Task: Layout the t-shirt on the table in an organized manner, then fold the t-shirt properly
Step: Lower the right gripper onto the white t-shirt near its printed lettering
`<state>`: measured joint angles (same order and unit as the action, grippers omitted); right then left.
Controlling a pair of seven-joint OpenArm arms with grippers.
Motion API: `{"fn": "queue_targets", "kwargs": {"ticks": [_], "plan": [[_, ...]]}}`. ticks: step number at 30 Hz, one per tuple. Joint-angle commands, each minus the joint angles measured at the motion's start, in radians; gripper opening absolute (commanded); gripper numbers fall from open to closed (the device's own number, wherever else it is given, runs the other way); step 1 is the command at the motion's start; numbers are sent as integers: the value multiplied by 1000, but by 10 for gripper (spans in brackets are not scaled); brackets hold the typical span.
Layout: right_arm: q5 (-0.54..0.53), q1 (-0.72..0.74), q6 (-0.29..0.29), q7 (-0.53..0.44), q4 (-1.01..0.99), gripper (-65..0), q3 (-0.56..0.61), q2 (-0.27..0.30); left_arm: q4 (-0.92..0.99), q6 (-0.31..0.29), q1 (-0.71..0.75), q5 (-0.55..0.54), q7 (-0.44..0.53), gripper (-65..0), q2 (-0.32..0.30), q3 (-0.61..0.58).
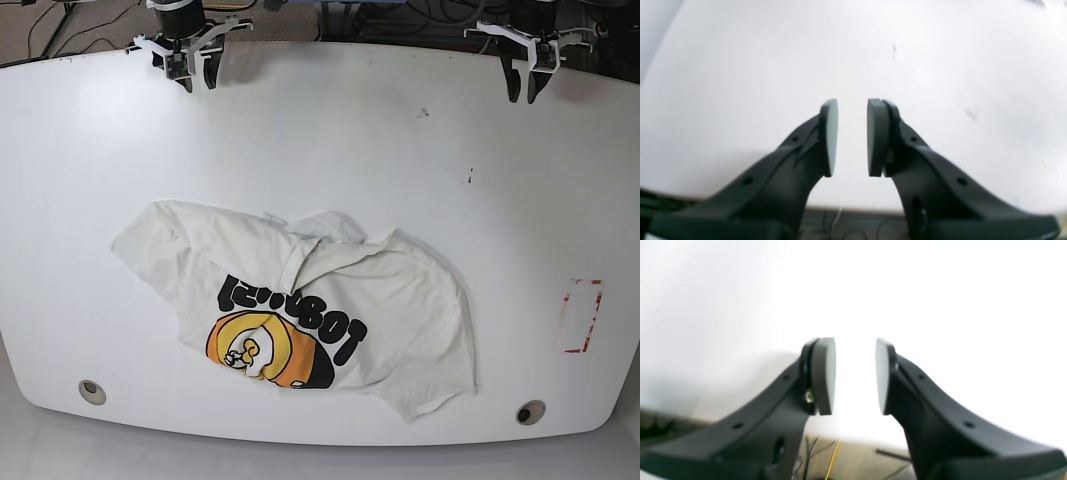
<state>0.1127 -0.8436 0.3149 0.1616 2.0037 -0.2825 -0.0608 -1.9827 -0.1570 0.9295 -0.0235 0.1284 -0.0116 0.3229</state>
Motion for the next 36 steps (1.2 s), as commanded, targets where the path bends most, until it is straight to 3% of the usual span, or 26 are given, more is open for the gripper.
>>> {"fn": "queue_targets", "kwargs": {"ticks": [1, 21, 27, 33, 36], "plan": [[-3, 17, -1, -20, 21, -463, -2, 2, -14, 1, -31, -6, 30, -518, -4, 5], [-5, 258, -1, -13, 15, -457, 6, -1, -8, 0, -249, 0, 27, -518, -12, -3], [-3, 356, -1, 102, 15, -457, 76, 6, -8, 0, -326, 0, 17, -518, -9, -5], [-3, 485, -1, 227, 15, -452, 148, 25, -8, 0, -407, 0, -114, -517, -4, -31], [-3, 550, -1, 287, 15, -387, 202, 45, -8, 0, -433, 0, -178, -515, -4, -43]]}}
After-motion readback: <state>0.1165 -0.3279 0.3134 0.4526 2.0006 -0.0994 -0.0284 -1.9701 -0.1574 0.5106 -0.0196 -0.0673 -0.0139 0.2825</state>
